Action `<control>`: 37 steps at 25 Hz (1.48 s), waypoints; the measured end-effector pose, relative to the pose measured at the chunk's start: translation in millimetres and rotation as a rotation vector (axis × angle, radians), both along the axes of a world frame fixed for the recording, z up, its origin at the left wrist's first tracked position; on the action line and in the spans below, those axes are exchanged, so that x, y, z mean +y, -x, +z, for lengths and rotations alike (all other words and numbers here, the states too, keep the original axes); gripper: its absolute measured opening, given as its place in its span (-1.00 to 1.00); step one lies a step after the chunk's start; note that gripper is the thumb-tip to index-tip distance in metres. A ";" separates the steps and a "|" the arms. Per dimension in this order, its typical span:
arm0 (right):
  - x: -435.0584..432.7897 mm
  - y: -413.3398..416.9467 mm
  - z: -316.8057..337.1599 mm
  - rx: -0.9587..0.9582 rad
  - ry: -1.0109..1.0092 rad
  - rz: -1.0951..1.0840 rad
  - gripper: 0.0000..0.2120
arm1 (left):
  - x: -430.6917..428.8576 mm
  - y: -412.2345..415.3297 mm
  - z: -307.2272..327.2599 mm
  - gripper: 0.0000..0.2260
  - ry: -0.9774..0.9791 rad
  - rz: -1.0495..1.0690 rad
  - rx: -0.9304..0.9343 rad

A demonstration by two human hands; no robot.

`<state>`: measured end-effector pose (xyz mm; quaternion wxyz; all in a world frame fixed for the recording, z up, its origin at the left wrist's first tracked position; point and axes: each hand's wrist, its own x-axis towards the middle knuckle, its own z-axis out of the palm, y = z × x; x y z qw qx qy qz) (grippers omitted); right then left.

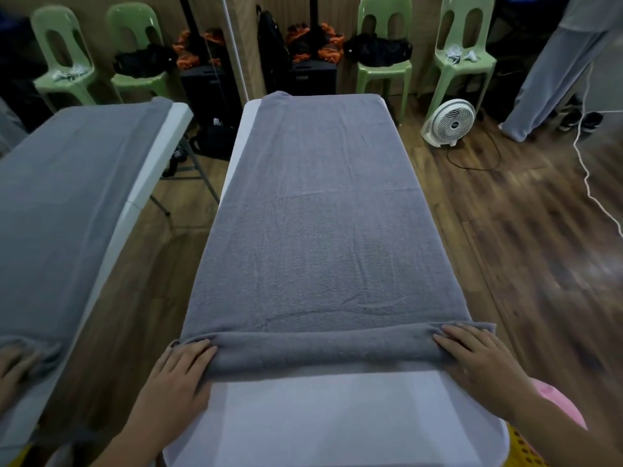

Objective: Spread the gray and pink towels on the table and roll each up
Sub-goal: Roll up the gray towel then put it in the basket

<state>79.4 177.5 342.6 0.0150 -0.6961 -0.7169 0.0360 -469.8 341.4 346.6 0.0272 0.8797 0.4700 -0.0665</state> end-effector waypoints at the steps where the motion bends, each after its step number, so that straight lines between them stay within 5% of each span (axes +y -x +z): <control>1: 0.2 0.3 -11.1 0.026 -0.004 -0.076 -0.60 | 6.8 3.8 -0.7 -0.52 0.001 0.036 -0.023; 4: 10.7 18.5 -0.5 0.148 0.014 -0.267 -0.78 | 26.1 8.4 3.2 -0.66 0.031 0.080 -0.127; 7: 3.7 24.1 19.2 0.195 0.191 -0.294 -0.75 | 29.0 14.1 16.4 -0.85 0.082 0.129 -0.160; 11: 14.5 12.1 35.2 0.245 0.299 -0.362 -0.89 | 42.4 10.7 31.7 -0.79 0.161 0.117 -0.145; 14: 32.8 9.9 32.4 0.061 0.114 -0.306 -0.82 | 56.7 2.1 35.6 -0.91 0.007 0.118 -0.097; 16: 26.5 15.8 29.8 -0.044 0.000 -0.146 -0.85 | 49.5 4.1 31.5 -0.78 -0.096 0.073 -0.055; 19: 3.5 19.3 15.7 -0.015 0.018 -0.077 -0.64 | 29.0 7.8 22.3 -0.56 0.005 -0.025 0.073; 21: 4.5 13.0 5.2 0.029 0.026 -0.106 -0.63 | 30.0 5.6 21.9 -0.59 0.052 0.013 0.057; 25: 19.7 8.4 18.5 0.150 0.102 -0.165 -0.92 | 34.3 2.7 29.8 -0.83 0.038 0.118 -0.013; 30: 33.3 -5.3 30.0 0.263 0.274 -0.274 -0.81 | 35.8 -5.4 45.4 -0.81 0.104 0.180 0.053; 34: 40.6 -1.4 24.6 0.098 0.031 -0.212 -0.94 | 48.6 -8.4 41.1 -0.91 -0.019 0.161 -0.093; 37: 23.6 14.7 19.8 0.045 -0.022 -0.014 -0.78 | 40.4 1.2 27.6 -0.69 0.068 0.009 -0.034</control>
